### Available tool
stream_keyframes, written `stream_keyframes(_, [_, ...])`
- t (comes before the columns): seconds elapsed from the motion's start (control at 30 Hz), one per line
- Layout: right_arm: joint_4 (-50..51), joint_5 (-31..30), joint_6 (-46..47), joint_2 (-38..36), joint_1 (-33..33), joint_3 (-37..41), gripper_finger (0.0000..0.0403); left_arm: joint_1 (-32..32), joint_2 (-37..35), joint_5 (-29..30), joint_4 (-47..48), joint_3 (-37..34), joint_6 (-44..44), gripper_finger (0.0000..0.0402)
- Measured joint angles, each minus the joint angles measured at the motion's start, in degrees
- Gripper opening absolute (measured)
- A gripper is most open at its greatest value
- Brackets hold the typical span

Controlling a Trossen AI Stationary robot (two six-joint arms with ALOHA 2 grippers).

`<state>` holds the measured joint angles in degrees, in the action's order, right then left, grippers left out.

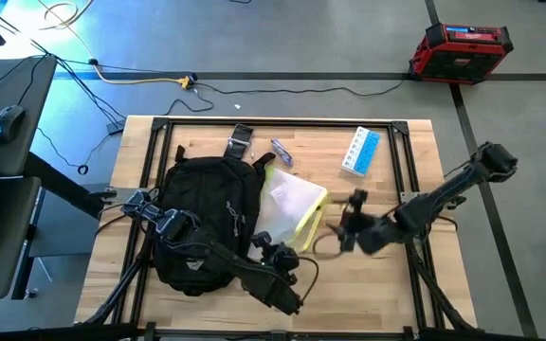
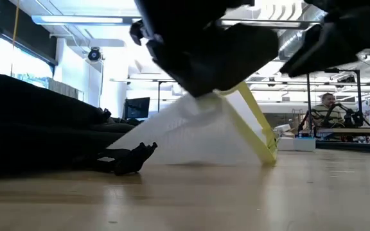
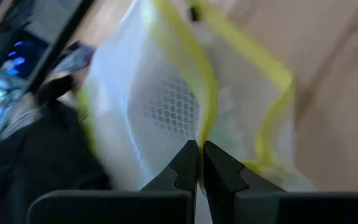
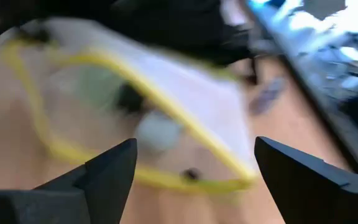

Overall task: Unpack backpack
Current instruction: Put the purple chocolate into the green zip bag

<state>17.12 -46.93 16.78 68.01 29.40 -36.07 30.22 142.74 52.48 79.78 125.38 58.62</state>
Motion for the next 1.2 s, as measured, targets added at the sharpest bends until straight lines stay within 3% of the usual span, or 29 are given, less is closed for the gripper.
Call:
stream_keyframes(0.17, [-21.25, 2.06, -5.11, -5.24, -15.28, 10.03, 0.0308, 0.71, 0.0, 0.28, 7.81, 0.0, 6.3, 0.0])
stream_keyframes(0.3, [-42.05, 16.36, -9.88, -2.08, -28.71, 15.29, 0.0308, 1.34, 0.0, 0.01, 9.73, 0.0, 6.65, 0.0])
stream_keyframes(0.47, [-47.15, 28.13, -10.83, 6.71, -40.38, 12.01, 0.0308, 0.95, 0.02, -3.37, 5.51, 0.0, 3.53, 0.0])
stream_keyframes(0.67, [-49.6, 29.47, -12.34, 21.2, -45.3, 5.69, 0.0308, 0.17, 0.04, -6.8, -2.89, 0.0, -3.22, 0.0])
stream_keyframes(0.9, [-55.06, 33.67, -11.96, 37.93, -47.3, -2.21, 0.0308, 0.39, 0.04, -6.94, -3.31, 0.0, -0.86, 0.0])
stream_keyframes(1.2, [-50.88, 31.57, -13.18, 48.99, -47.44, -12.59, 0.029, 1.18, 0.09, -7.17, -3.53, -0.02, 3.4, 0.0])
